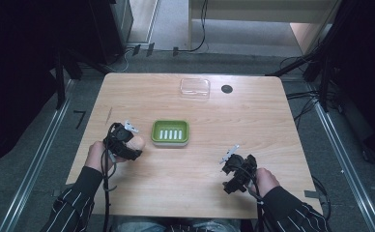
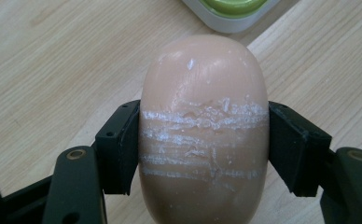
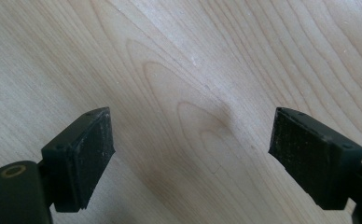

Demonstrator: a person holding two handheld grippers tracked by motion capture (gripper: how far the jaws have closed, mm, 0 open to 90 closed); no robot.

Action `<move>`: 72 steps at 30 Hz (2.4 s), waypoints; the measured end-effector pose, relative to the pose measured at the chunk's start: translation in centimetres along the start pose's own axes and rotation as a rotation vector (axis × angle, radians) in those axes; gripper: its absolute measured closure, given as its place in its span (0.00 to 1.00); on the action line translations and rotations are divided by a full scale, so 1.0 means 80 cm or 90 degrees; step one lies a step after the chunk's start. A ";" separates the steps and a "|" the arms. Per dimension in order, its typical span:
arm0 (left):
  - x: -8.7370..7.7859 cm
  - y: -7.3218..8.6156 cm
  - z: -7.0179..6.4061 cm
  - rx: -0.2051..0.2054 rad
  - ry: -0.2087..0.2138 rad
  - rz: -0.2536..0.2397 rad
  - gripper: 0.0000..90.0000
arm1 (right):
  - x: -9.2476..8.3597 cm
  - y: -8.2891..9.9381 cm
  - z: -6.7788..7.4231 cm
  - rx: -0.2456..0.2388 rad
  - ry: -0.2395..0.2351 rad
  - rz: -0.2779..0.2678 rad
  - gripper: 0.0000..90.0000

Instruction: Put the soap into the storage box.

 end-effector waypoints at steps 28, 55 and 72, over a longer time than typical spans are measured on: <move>-0.012 -0.040 0.011 0.037 0.010 -0.038 0.37 | 0.003 -0.003 -0.003 -0.001 0.004 0.003 0.16; -0.007 -0.076 0.009 0.070 0.021 -0.060 0.37 | 0.003 0.000 -0.004 0.009 0.003 0.005 0.16; -0.007 -0.098 0.000 0.098 0.027 -0.078 0.37 | 0.000 0.003 -0.003 0.007 0.007 0.002 0.16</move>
Point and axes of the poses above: each handheld gripper's, and its own axes: x roughly forward along the jaws, y roughly out of its underside, z roughly to its left, the point moved 3 cm from there along x, roughly forward along the jaws, and after that the axes turned 7 degrees about x, right-handed, at the moved point
